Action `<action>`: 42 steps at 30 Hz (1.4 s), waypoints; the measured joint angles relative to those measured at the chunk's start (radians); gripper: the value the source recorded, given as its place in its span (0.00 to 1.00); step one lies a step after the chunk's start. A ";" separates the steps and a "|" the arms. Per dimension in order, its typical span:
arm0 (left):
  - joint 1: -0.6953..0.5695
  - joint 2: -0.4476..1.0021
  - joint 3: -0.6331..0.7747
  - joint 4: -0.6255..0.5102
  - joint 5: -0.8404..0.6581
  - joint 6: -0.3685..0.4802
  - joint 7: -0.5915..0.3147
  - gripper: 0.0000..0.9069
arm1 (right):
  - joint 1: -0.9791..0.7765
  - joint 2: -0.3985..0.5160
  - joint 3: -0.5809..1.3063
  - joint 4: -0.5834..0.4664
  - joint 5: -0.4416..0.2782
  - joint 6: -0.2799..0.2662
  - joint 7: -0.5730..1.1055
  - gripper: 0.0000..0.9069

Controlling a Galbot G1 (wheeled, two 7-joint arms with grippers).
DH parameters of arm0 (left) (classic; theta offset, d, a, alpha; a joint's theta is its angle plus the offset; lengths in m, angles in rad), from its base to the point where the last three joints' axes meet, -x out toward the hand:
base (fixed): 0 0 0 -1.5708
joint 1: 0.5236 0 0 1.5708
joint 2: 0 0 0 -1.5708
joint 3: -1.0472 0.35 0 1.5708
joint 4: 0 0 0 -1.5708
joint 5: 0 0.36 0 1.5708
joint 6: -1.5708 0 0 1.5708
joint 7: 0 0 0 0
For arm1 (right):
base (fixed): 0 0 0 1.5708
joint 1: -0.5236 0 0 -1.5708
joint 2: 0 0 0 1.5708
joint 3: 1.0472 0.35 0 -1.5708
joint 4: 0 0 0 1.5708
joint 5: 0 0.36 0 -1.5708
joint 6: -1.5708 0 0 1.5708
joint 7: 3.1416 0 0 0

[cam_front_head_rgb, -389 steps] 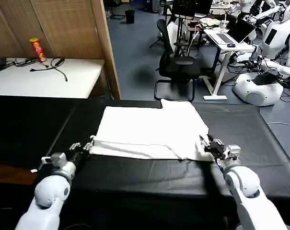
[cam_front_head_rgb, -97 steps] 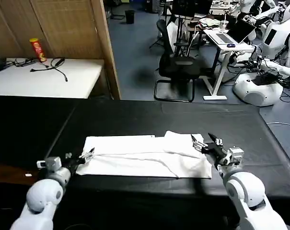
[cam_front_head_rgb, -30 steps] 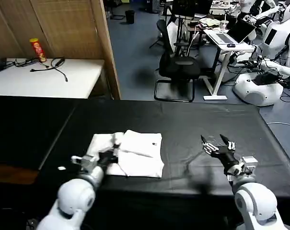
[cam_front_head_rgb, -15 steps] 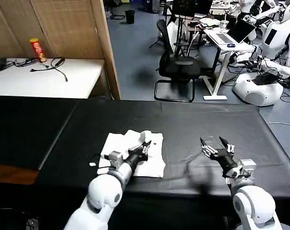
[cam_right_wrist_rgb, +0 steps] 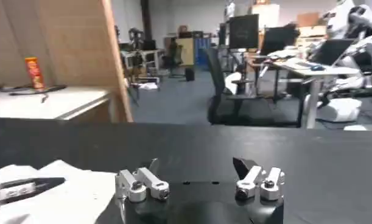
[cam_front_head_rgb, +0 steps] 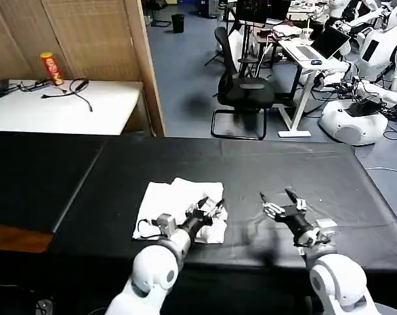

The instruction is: Fold and organize the clothes.

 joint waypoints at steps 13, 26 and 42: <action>0.078 0.166 -0.212 -0.059 0.089 -0.092 0.017 0.97 | 0.175 0.028 -0.274 -0.157 -0.112 0.001 -0.025 0.97; 0.125 0.196 -0.353 -0.006 0.054 -0.113 0.030 0.97 | 0.199 0.042 -0.294 -0.196 -0.279 -0.061 0.032 0.97; 0.123 0.145 -0.397 0.068 -0.122 -0.092 0.047 0.83 | 0.079 0.036 -0.104 -0.017 -0.156 -0.002 0.047 0.97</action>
